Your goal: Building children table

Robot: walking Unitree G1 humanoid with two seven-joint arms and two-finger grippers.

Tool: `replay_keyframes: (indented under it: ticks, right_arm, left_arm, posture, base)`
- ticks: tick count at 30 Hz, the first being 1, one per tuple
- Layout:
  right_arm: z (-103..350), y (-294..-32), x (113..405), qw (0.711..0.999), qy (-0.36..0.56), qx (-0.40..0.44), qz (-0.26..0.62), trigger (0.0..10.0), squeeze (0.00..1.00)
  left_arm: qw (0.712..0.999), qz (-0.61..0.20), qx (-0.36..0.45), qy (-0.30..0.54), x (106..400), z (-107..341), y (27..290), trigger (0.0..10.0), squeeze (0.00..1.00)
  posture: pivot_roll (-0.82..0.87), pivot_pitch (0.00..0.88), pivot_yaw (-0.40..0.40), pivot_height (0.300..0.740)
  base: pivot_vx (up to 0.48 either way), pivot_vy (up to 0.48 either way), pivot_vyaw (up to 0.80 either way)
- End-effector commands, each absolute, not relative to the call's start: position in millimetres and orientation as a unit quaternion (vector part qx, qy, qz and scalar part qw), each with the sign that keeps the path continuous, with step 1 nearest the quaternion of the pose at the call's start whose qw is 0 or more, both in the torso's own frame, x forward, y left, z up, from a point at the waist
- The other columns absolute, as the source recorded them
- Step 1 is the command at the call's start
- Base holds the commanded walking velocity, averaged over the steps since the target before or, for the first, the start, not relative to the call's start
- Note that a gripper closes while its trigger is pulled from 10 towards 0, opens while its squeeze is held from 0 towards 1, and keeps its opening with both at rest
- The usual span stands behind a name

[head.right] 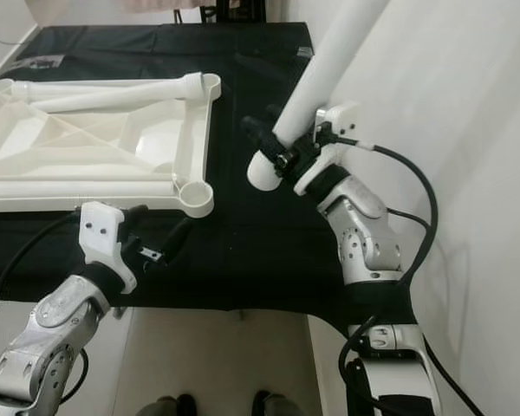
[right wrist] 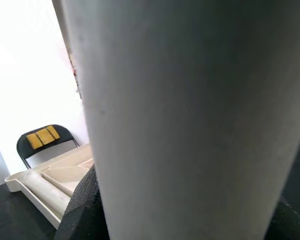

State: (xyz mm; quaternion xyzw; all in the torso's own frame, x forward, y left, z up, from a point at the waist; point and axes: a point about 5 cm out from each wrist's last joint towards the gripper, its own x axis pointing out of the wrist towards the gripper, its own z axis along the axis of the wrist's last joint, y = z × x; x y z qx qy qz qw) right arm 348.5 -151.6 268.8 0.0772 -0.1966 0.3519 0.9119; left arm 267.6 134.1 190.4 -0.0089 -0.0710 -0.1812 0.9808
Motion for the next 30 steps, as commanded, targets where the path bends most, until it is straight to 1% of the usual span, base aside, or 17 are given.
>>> replay_keyframes:
  ticks: [1,9,30]
  right_arm:
    - [271.8,-148.5,347.3,0.908,-0.207,0.072,0.358,10.0,0.00]
    - [270.6,-147.9,346.9,0.908,-0.206,0.071,0.359,10.0,0.00]
    - [267.6,-144.6,346.9,0.906,-0.201,0.072,0.365,10.0,0.00]
  left_arm:
    - [0.983,-0.173,-0.006,-0.058,267.6,186.2,136.5,10.0,0.00]
    - [0.983,-0.174,-0.007,-0.058,268.1,186.8,137.0,10.0,0.00]
    - [0.983,-0.171,0.001,-0.063,267.8,185.5,136.8,10.0,0.00]
  posture:
    - [0.07,0.246,-0.027,0.740]
    - [0.07,0.247,-0.026,0.740]
    - [0.07,0.246,-0.027,0.740]
  base:
    - [0.000,0.480,0.00]
    - [0.000,0.480,0.00]
    - [0.000,0.000,0.00]
